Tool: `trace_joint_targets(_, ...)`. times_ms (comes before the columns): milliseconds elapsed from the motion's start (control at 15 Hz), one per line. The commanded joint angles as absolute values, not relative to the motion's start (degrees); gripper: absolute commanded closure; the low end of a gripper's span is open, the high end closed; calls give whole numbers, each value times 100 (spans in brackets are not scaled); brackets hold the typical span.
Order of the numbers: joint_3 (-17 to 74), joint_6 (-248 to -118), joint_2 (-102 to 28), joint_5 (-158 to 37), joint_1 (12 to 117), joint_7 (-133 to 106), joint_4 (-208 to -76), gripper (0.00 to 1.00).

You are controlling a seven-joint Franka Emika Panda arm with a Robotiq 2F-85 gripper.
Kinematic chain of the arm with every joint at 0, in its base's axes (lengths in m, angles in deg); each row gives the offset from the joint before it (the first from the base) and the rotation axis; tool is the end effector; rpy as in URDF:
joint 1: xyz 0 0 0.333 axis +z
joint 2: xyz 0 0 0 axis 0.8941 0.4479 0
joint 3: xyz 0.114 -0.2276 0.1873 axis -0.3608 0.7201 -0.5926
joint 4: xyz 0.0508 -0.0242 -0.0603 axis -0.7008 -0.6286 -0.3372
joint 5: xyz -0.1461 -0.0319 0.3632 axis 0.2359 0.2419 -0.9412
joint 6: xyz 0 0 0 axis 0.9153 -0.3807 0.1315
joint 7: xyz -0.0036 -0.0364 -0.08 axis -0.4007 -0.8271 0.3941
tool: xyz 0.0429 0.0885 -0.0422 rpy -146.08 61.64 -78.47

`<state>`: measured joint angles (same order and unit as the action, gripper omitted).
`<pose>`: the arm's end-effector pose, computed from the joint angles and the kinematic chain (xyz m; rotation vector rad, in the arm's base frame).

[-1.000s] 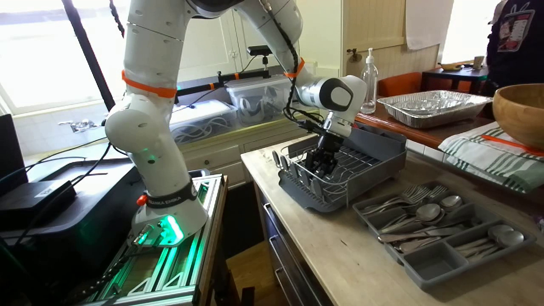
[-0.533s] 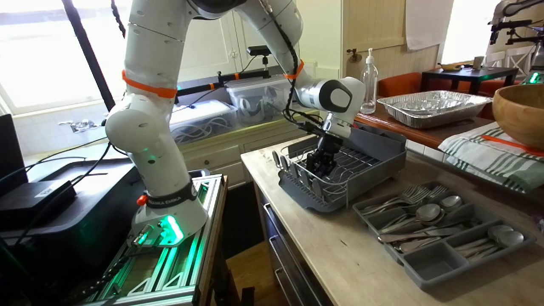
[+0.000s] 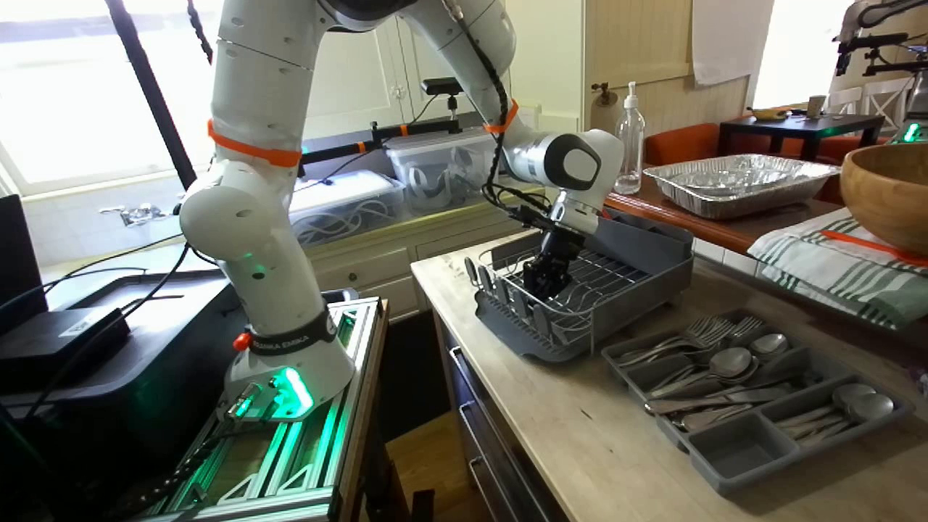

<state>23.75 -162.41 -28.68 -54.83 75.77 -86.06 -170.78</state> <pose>0.4979 0.1093 0.1751 2.3032 -1.2850 -0.4224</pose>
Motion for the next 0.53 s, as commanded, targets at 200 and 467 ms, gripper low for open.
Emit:
trace_joint_targets(200, 2354, -16283, -3230, -5692, 7498, -8448, -17186, 99)
trace_joint_targets(467, 2402, -16417, -3526, -5482, 7574, -8744, -17176, 99)
